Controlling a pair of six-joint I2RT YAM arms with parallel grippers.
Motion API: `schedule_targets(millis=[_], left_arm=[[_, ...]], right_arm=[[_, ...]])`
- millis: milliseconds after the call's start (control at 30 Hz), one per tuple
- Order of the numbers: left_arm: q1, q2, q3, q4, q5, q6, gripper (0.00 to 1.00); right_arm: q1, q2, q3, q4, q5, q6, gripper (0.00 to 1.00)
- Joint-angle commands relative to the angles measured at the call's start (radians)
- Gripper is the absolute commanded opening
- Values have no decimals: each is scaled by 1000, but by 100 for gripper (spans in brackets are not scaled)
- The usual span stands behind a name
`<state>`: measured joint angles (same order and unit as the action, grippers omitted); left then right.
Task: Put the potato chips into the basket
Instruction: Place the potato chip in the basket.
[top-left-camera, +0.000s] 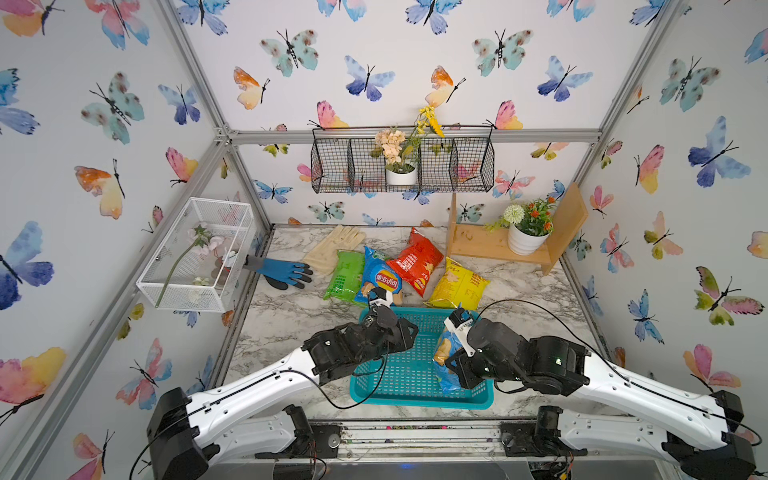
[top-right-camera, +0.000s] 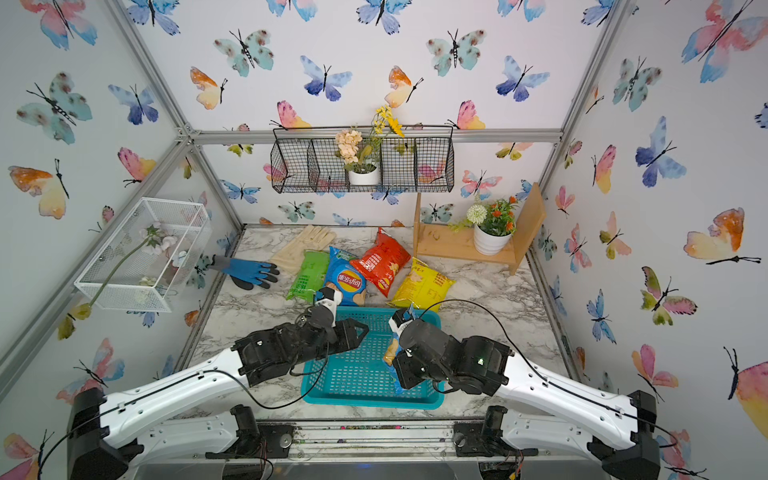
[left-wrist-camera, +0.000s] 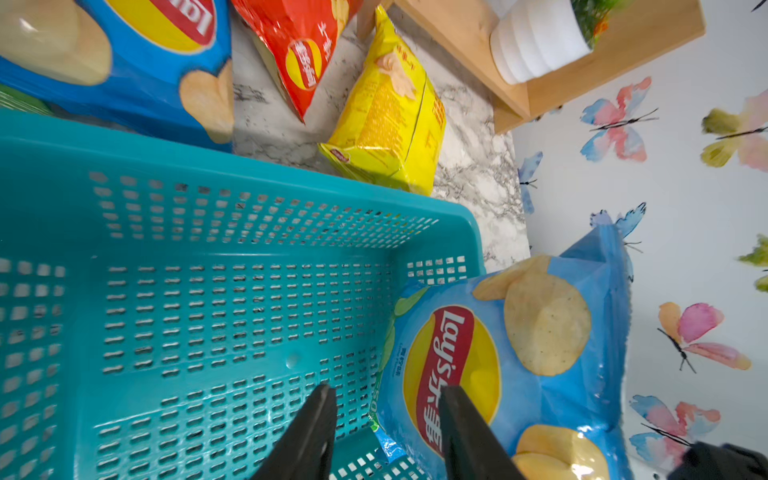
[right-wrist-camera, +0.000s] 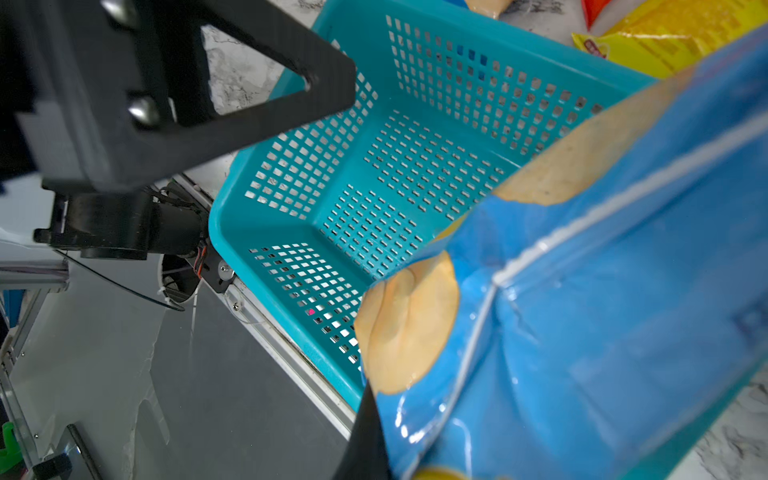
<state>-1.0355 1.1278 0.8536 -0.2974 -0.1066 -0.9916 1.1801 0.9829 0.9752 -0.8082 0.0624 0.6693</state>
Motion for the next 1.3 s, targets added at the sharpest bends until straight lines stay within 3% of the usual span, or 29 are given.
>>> schedule_targets(millis=[0,233,533,700,800,1000,1267], left_arm=[[-38,101,-8,115,15,-17,43],[-68,305,-3,227,69,-37,33],[-126,446,41,286,96,-44,26],[-150,511,73,303,109,-45,26],[-160,541,91,313,114,-46,26],[-161,566,88,321,126,-58,35],[-158,484,67,213,38,-81,61]], right_arm=[[5,-38,-13,-57,69,57,2],[5,-74,-73,-129,91,127,6],[6,-147,-122,-188,148,220,11],[5,-176,-119,-199,165,233,21],[5,-180,-113,-212,187,249,35],[6,-199,-70,-217,235,266,60],[5,-168,12,-217,265,230,72]])
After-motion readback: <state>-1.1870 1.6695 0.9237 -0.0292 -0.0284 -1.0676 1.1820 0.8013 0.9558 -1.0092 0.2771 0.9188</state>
